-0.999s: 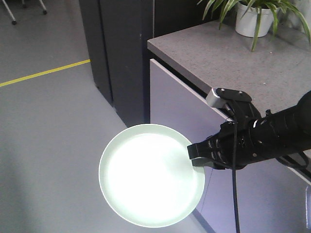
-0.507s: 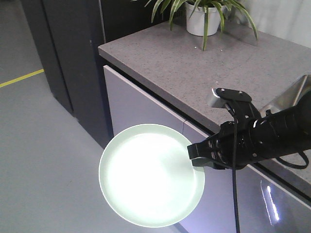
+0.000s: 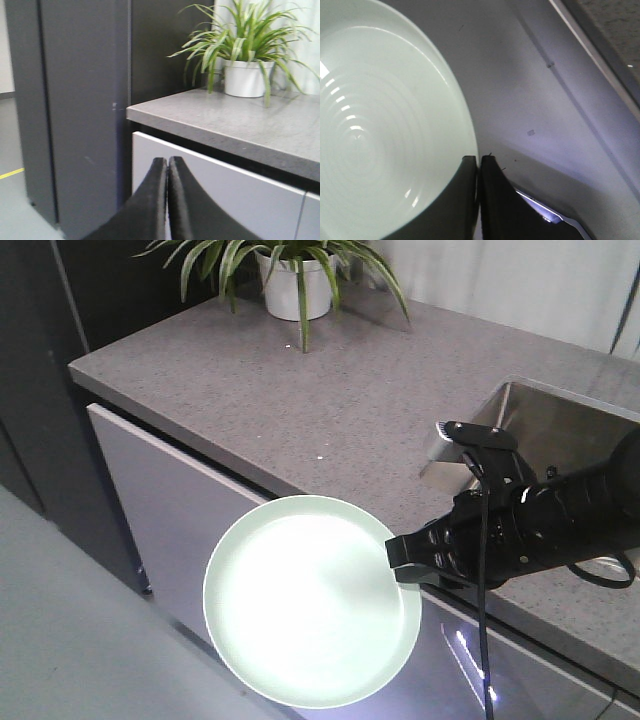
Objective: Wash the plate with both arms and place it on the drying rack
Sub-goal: 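Drive the base toward the sink counter with the plate held, then position the held plate over the stainless steel sink basin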
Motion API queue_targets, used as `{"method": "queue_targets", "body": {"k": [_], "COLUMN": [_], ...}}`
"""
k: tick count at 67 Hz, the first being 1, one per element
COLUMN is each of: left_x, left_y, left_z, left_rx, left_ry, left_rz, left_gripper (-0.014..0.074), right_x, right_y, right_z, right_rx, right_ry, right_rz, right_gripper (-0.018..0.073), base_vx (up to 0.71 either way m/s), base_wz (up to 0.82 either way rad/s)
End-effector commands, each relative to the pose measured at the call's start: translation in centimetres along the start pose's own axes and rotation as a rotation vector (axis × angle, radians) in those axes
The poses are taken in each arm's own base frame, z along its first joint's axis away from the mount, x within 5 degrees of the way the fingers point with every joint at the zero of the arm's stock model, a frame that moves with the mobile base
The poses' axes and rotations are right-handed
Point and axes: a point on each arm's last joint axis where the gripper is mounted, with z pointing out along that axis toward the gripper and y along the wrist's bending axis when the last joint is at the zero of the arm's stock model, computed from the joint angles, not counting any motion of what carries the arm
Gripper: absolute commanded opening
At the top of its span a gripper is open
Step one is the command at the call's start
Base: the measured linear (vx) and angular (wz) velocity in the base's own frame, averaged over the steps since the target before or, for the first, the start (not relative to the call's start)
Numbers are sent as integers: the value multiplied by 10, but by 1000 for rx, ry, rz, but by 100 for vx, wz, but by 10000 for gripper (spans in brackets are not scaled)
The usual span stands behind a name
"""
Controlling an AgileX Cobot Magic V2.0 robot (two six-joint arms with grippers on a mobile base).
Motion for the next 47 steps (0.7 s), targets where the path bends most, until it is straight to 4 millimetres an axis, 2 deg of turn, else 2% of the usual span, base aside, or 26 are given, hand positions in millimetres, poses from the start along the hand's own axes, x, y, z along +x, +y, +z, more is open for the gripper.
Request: {"method": "queue_targets", "body": {"k": [1, 47], "left_x": [-17, -17], "left_y": [0, 0], "left_z": [-3, -3], "left_rx": [-1, -1], "left_ry": [-112, -112], "left_rz": [-3, -3], "left_gripper": [-6, -6], "right_x": [-10, -10], "right_y": [9, 9], "right_z": [-15, -15], "right_rx": [-21, -21], "right_ry": [-85, -84], "right_rz": [-13, -13], "right_gripper": [-1, -1], "base_vx": [10, 10], "base_wz": [-40, -38]}}
